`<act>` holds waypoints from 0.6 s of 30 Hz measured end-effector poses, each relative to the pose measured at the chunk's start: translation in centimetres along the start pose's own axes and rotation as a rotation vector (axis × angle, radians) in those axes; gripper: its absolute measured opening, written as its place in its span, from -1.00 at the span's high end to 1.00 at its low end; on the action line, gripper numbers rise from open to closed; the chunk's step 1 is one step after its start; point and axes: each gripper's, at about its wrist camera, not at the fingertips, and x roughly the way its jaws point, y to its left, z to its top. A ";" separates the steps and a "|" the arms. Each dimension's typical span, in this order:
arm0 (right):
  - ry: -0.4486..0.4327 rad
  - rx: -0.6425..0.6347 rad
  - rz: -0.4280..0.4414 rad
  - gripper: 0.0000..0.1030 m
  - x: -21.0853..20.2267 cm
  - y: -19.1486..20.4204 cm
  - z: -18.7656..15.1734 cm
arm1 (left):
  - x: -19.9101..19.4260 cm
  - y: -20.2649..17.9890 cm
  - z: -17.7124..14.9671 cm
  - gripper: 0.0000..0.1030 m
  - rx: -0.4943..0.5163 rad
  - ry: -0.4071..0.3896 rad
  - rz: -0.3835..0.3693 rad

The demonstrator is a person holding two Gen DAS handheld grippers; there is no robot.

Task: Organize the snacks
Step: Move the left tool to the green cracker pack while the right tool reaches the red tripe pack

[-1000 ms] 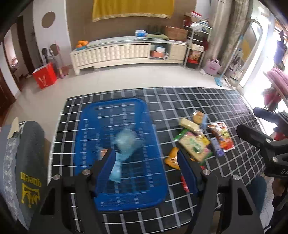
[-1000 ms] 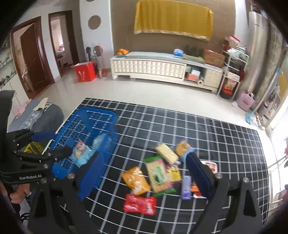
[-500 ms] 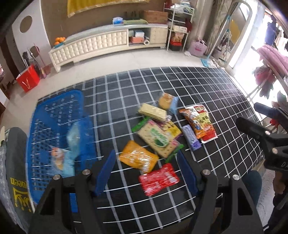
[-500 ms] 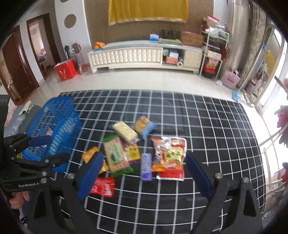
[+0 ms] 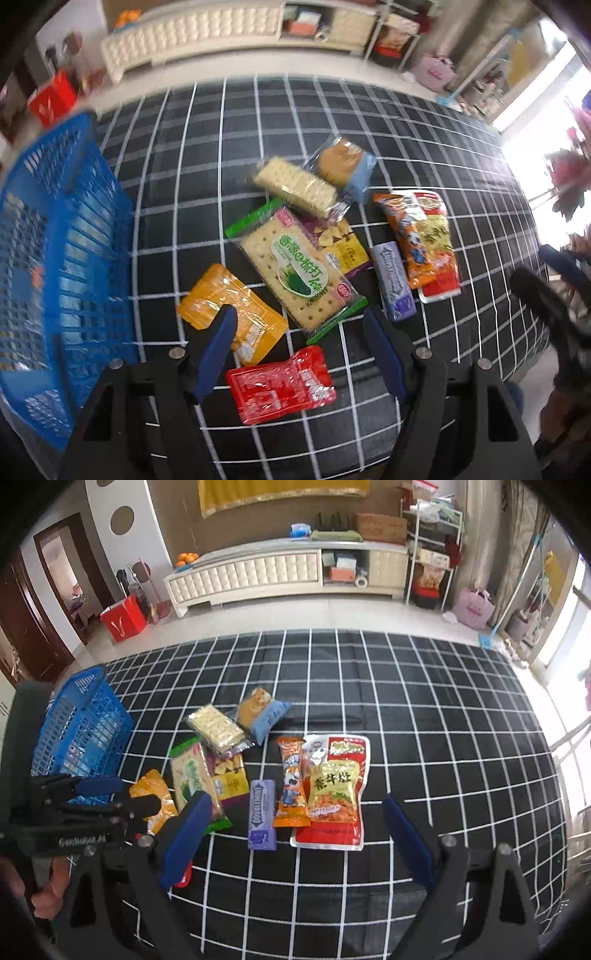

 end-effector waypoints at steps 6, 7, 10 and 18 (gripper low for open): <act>0.029 -0.002 0.027 -0.84 2.7 -0.6 -0.1 | 4.0 0.6 1.7 -0.33 -0.062 0.059 0.015; 0.030 -0.002 0.032 -0.84 3.0 -0.7 -0.1 | 4.6 0.7 2.0 -0.33 -0.081 0.064 0.005; 0.035 0.003 0.042 -0.84 3.9 -1.1 -0.3 | 5.9 1.3 2.9 -0.33 -0.138 0.078 -0.006; 0.050 0.041 0.059 -0.84 5.1 -3.1 -1.0 | 9.2 1.3 4.0 -0.57 -0.171 0.112 0.050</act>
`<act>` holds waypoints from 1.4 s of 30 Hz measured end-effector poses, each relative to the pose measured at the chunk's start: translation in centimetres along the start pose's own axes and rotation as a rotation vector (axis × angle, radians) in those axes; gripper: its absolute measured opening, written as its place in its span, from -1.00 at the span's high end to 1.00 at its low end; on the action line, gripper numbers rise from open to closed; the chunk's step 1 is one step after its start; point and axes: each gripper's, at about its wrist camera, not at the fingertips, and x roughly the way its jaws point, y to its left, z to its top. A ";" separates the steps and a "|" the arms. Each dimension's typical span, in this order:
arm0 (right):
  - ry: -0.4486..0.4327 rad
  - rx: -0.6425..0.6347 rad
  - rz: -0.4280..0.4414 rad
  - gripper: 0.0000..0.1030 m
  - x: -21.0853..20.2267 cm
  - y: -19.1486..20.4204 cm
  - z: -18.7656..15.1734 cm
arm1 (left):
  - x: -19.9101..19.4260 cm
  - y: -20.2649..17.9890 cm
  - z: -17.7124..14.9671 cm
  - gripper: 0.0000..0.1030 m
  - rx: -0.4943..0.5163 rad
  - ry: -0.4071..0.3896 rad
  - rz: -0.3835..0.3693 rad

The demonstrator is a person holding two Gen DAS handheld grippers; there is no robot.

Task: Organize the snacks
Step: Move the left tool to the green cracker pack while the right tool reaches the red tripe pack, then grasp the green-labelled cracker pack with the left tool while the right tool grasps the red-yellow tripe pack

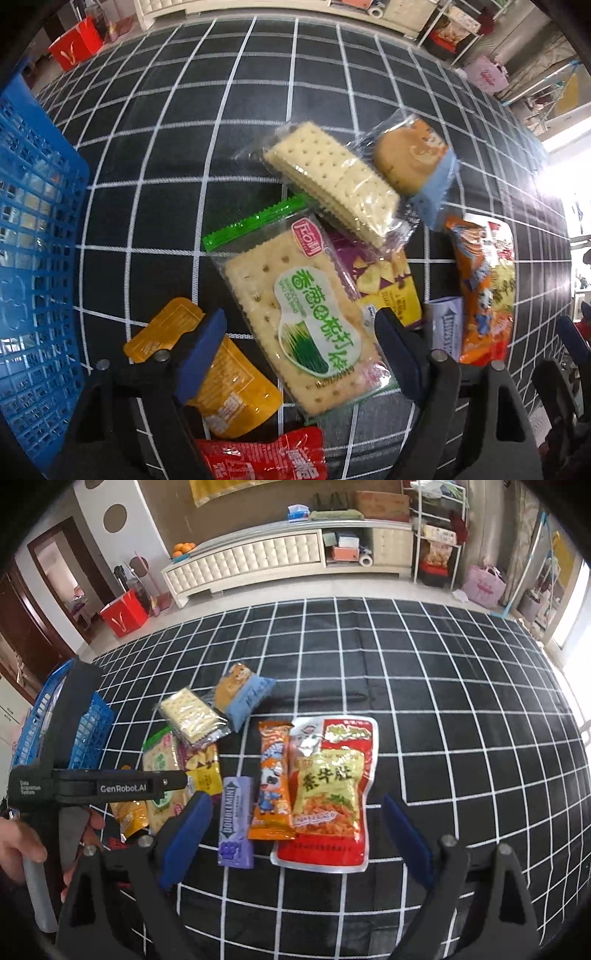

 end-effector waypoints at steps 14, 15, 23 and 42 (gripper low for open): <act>0.008 0.034 -0.051 -0.84 -1.2 -1.8 -0.2 | 0.9 -3.2 -1.8 -0.33 0.118 -0.034 0.069; 0.007 0.035 -0.055 -0.84 -1.3 -1.9 -0.2 | 0.7 -3.3 -2.1 -0.32 0.130 -0.040 0.068; -0.013 0.006 -0.061 -0.84 -2.5 -0.8 1.2 | -1.7 -2.0 -3.5 -0.30 0.134 -0.095 -0.007; 0.146 -0.015 -0.219 -0.76 4.6 -1.5 0.8 | -7.0 -0.7 -3.4 -0.30 0.246 -0.225 -0.046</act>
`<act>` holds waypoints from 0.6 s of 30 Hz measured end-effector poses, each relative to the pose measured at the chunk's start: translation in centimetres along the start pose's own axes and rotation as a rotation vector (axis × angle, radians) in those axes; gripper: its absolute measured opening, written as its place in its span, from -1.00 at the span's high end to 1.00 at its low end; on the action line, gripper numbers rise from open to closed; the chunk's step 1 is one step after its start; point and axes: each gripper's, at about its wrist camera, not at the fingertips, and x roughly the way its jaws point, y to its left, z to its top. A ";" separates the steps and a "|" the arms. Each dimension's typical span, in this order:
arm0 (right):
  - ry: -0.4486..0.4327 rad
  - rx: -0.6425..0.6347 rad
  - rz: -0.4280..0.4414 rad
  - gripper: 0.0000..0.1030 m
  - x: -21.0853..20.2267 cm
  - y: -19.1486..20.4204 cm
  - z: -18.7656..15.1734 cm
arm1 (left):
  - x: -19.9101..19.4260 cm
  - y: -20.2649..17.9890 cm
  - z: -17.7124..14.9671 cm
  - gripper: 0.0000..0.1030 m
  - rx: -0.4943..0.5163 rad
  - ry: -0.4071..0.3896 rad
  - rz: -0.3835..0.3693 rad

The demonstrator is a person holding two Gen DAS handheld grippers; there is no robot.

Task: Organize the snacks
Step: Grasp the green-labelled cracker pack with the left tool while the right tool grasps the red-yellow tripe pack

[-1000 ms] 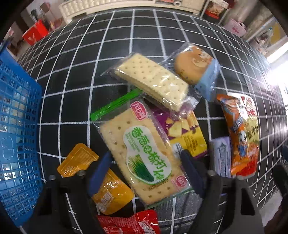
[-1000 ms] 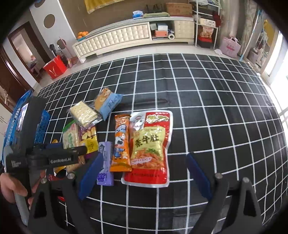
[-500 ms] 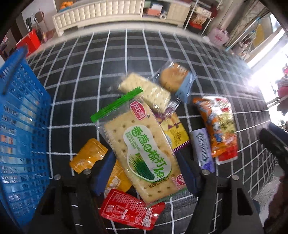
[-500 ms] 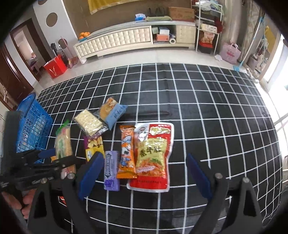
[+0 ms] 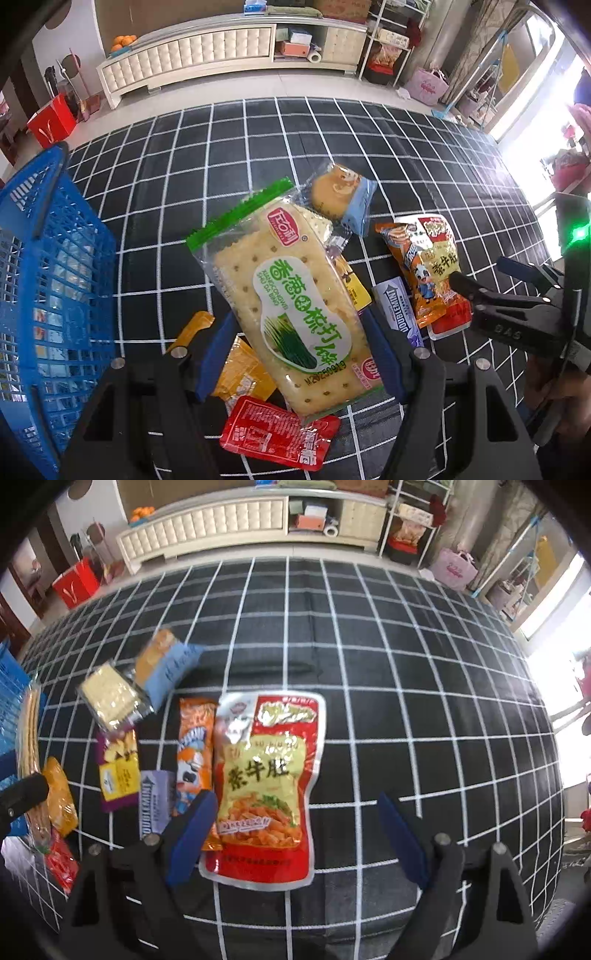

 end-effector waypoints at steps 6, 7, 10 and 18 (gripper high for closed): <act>0.023 -0.026 0.014 -0.76 1.3 0.8 -0.1 | 1.1 -0.5 -0.3 -0.30 0.032 0.022 0.004; 0.027 -0.030 0.011 -0.76 1.5 1.0 -0.1 | 1.3 -0.5 -0.3 -0.30 0.036 0.024 0.007; 0.033 -0.045 0.009 -0.76 1.7 1.6 0.0 | 1.6 -0.5 -0.3 -0.30 0.040 0.029 0.007; 0.040 -0.059 0.058 0.13 1.9 2.1 -1.0 | 2.0 -0.7 -1.2 -0.30 0.052 0.040 0.006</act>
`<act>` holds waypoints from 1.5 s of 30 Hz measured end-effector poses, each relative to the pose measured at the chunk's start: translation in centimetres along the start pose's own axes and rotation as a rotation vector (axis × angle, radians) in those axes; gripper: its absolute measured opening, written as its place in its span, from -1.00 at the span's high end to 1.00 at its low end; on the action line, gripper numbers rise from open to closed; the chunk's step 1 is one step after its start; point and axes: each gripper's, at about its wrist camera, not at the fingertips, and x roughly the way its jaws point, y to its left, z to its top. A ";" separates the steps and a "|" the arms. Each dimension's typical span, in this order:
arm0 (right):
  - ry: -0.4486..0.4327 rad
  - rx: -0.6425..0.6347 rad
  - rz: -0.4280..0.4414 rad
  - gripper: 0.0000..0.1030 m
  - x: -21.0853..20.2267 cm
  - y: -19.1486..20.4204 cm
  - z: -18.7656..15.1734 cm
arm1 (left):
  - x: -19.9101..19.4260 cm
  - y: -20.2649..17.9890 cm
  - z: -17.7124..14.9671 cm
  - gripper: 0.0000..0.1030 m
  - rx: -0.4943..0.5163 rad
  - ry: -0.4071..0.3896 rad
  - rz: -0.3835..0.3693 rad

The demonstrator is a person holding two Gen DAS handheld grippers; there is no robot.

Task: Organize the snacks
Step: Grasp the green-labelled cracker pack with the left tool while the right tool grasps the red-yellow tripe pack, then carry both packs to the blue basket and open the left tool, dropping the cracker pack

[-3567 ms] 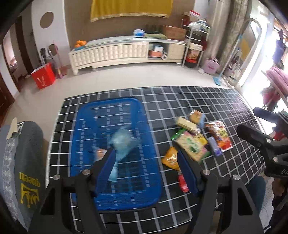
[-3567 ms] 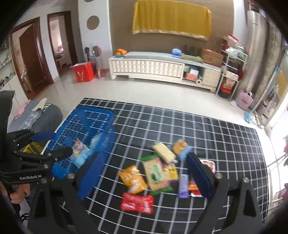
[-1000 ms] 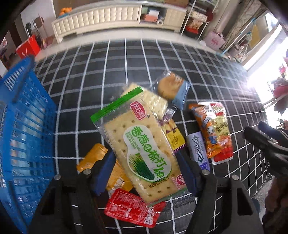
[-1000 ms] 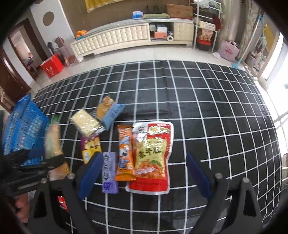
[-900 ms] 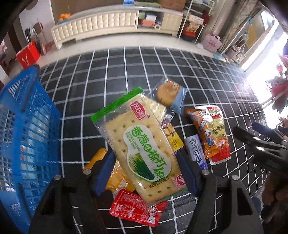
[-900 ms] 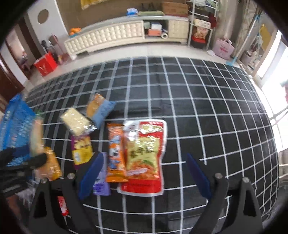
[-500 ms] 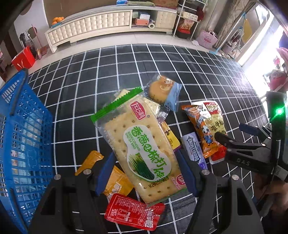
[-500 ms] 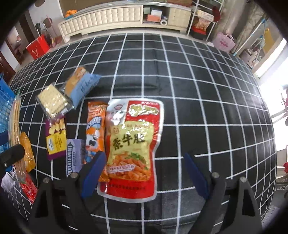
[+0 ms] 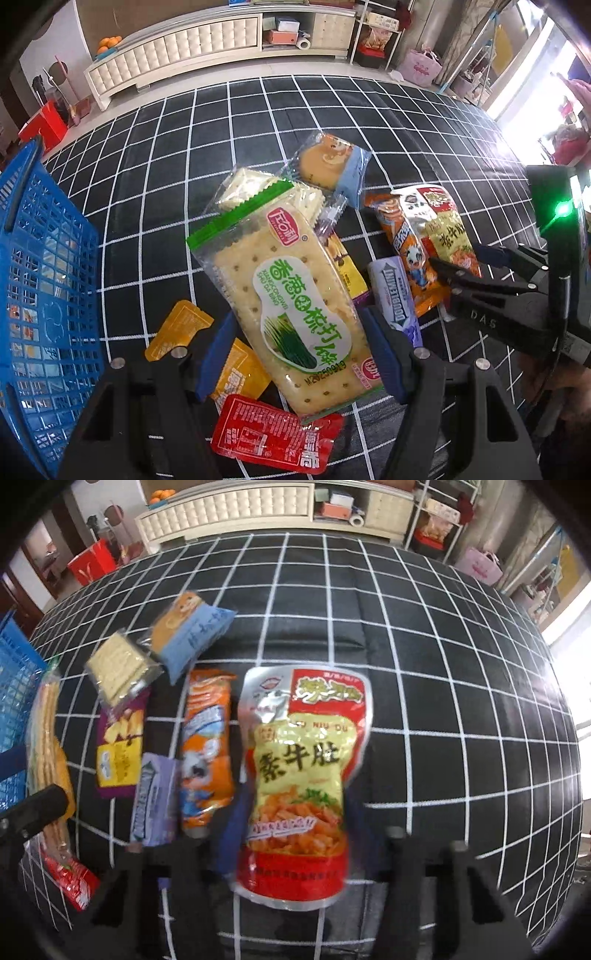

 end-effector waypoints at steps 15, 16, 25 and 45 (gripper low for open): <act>-0.151 -0.003 0.009 0.21 -9.7 1.7 -2.1 | -7.2 1.0 -2.1 -0.30 0.009 -0.115 -0.037; -0.168 -0.012 0.014 0.21 -10.7 2.4 -2.2 | -8.0 1.3 -2.3 -0.30 0.009 -0.130 -0.039; -0.292 -0.105 0.079 0.21 -16.9 8.7 -1.2 | -15.0 4.9 -4.1 -0.29 -0.003 -0.246 -0.054; -0.307 -0.279 0.258 0.21 -17.4 23.3 0.0 | -19.7 20.1 -8.1 -0.29 -0.129 -0.283 0.090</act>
